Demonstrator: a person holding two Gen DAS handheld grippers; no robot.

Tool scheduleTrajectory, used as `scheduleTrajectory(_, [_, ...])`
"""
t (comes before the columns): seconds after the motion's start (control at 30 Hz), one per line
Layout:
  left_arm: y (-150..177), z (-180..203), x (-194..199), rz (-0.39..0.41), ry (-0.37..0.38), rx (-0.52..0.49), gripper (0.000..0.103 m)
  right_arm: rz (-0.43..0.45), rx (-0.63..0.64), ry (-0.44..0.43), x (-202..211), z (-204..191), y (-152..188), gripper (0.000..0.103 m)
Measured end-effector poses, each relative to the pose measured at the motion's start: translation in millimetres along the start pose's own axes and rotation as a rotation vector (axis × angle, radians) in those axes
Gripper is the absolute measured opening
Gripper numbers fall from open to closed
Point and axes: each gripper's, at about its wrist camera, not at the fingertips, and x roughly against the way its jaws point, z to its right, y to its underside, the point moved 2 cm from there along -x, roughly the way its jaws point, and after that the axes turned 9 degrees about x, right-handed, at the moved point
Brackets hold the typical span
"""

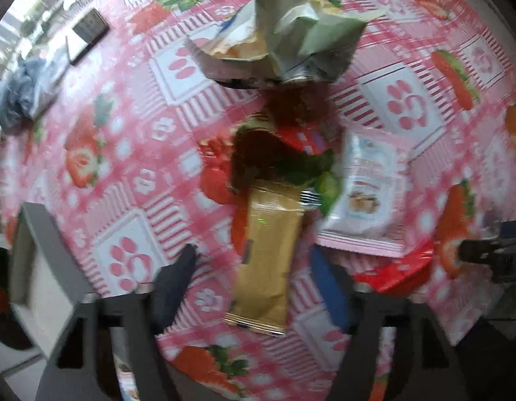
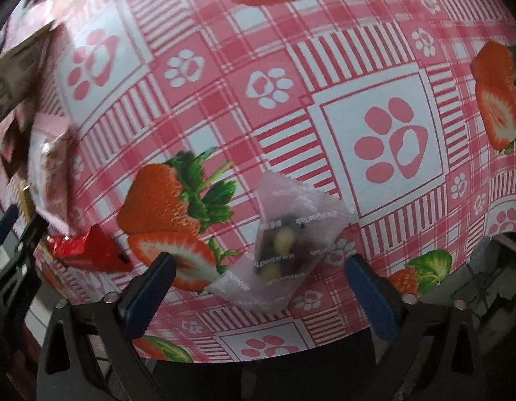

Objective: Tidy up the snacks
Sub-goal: 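Grasp clear bag of dark candies with right tool while left tool grasps gold bar, then carry gold bar with left tool while right tool carries clear candy bag to white tray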

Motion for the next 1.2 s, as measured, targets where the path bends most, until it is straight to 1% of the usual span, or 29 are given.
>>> scheduleTrajectory(0.03, [-3.9, -4.2, -1.4, -0.003, 0.016, 0.004, 0.046, 0.011, 0.017, 0.021, 0.9, -5.2, 7.1, 0.079])
scheduleTrajectory(0.07, [-4.4, -2.3, -0.8, 0.0, 0.009, -0.004, 0.036, 0.019, 0.033, 0.034, 6.2, -8.2, 10.1, 0.066])
scheduleTrajectory(0.1, [-3.7, 0.2, -0.1, 0.001, 0.014, -0.009, 0.027, 0.038, 0.071, 0.051, 12.0, -13.1, 13.0, 0.049])
scheduleTrajectory(0.17, [-0.9, 2.9, 1.0, 0.002, 0.014, 0.0, 0.026, 0.058, 0.109, 0.058, 19.0, -18.7, 16.7, 0.03])
scheduleTrajectory(0.2, [1.2, 3.0, 2.2, -0.001, 0.031, 0.018, 0.025, 0.061, 0.117, 0.036, 21.4, -21.1, 18.1, 0.03])
scheduleTrajectory(0.27, [15.3, -0.1, 7.5, 0.004, 0.058, 0.061, 0.025, 0.071, 0.11, -0.016, 25.0, -23.9, 21.0, 0.03])
scheduleTrajectory(0.3, [19.0, -3.2, 12.0, 0.015, 0.078, 0.088, 0.025, 0.089, 0.107, -0.052, 30.2, -26.9, 23.5, 0.03])
scheduleTrajectory(0.4, [35.9, -12.8, 25.3, 0.038, 0.113, 0.144, 0.025, 0.125, 0.13, -0.093, 45.3, -36.1, 26.0, 0.03])
scheduleTrajectory(0.5, [49.1, -25.2, 34.1, 0.051, 0.129, 0.189, 0.025, 0.142, 0.157, -0.123, 58.3, -50.8, 28.5, 0.03])
scheduleTrajectory(0.63, [64.5, -37.3, 46.5, 0.072, 0.138, 0.236, 0.025, 0.147, 0.194, -0.134, 74.8, -71.4, 26.8, 0.03])
scheduleTrajectory(0.67, [61.7, -51.4, 50.3, 0.077, 0.138, 0.246, 0.025, 0.147, 0.205, -0.133, 78.4, -78.0, 26.0, 0.03])
scheduleTrajectory(0.77, [72.1, -66.7, 59.8, 0.101, 0.124, 0.276, 0.025, 0.148, 0.238, -0.125, 85.3, -103.0, 26.0, 0.03])
scheduleTrajectory(0.9, [83.5, -90.5, 74.6, 0.13, 0.112, 0.339, 0.025, 0.149, 0.29, -0.114, 95.2, -141.8, 26.0, 0.03])
scheduleTrajectory(1.0, [87.6, -104.3, 79.1, 0.147, 0.103, 0.376, 0.025, 0.149, 0.33, -0.107, 96.5, -167.1, 19.5, 0.03])
scheduleTrajectory(1.07, [93.6, -114.7, 83.9, 0.163, 0.094, 0.399, 0.025, 0.149, 0.369, -0.099, 99.6, -192.7, 19.5, 0.03])
scheduleTrajectory(1.1, [95.9, -118.7, 85.2, 0.169, 0.093, 0.411, 0.025, 0.149, 0.383, -0.097, 92.1, -198.6, 18.9, 0.03])
scheduleTrajectory(1.2, [101.9, -129.3, 85.5, 0.181, 0.089, 0.45, 0.026, 0.15, 0.446, -0.087, 93.2, -233.3, 17.1, 0.03])
